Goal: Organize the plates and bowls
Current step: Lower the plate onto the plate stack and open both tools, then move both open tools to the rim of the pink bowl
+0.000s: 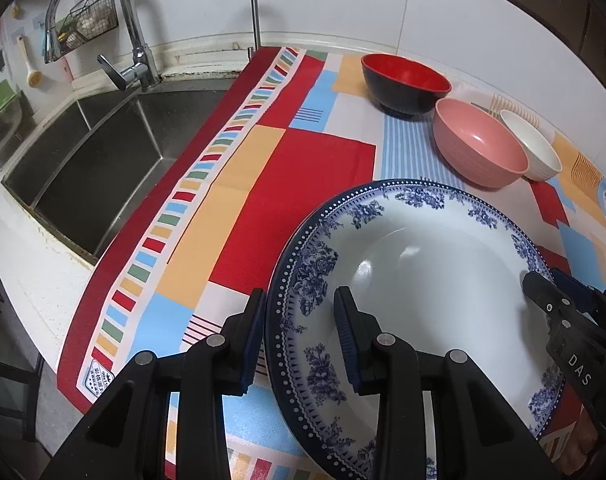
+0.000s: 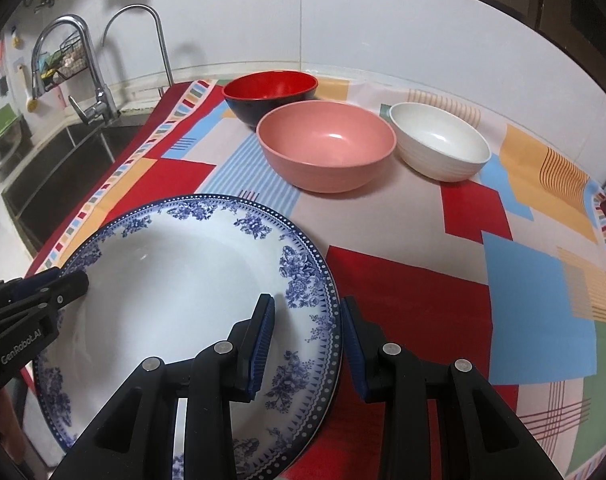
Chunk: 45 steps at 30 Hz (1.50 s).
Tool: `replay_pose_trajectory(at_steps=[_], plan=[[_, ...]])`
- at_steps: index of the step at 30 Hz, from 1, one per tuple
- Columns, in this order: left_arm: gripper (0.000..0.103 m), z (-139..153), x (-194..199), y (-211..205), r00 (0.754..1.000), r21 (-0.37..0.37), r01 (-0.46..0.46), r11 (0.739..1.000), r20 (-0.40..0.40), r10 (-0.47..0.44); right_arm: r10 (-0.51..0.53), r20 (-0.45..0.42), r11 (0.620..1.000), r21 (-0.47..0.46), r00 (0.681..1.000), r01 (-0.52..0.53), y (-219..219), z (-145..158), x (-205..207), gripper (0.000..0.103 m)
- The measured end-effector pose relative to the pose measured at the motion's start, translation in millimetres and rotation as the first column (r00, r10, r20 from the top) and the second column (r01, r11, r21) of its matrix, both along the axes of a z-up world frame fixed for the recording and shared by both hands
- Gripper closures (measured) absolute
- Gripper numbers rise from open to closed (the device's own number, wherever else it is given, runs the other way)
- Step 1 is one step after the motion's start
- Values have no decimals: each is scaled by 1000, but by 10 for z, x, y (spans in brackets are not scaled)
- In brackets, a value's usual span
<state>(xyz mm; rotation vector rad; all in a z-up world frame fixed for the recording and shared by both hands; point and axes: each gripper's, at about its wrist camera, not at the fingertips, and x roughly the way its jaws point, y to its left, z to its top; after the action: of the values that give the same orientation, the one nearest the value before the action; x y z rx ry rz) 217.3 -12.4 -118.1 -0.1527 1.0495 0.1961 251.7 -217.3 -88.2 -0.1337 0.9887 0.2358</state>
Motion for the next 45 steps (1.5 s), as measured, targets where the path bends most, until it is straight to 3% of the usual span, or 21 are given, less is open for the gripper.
replay_pose_trajectory(at_steps=[10, 14, 19, 33, 45], plan=[[68, -69, 32, -13, 999, 1, 28, 1000, -34, -28, 5, -48, 1000, 0, 999, -5, 12, -103, 25, 65], [59, -91, 37, -16, 998, -8, 47, 999, -35, -47, 23, -44, 1000, -18, 999, -24, 40, -113, 15, 62], [51, 24, 36, -27, 998, 30, 57, 998, 2, -57, 27, -47, 1000, -3, 998, -28, 33, -89, 21, 48], [37, 458, 262, -148, 982, 23, 158, 987, 104, -159, -51, 46, 997, 54, 998, 48, -107, 327, 58, 48], [33, 633, 741, -338, 956, 17, 263, 965, 134, -263, -171, 102, 983, 80, 980, 164, -316, 529, 342, 48]])
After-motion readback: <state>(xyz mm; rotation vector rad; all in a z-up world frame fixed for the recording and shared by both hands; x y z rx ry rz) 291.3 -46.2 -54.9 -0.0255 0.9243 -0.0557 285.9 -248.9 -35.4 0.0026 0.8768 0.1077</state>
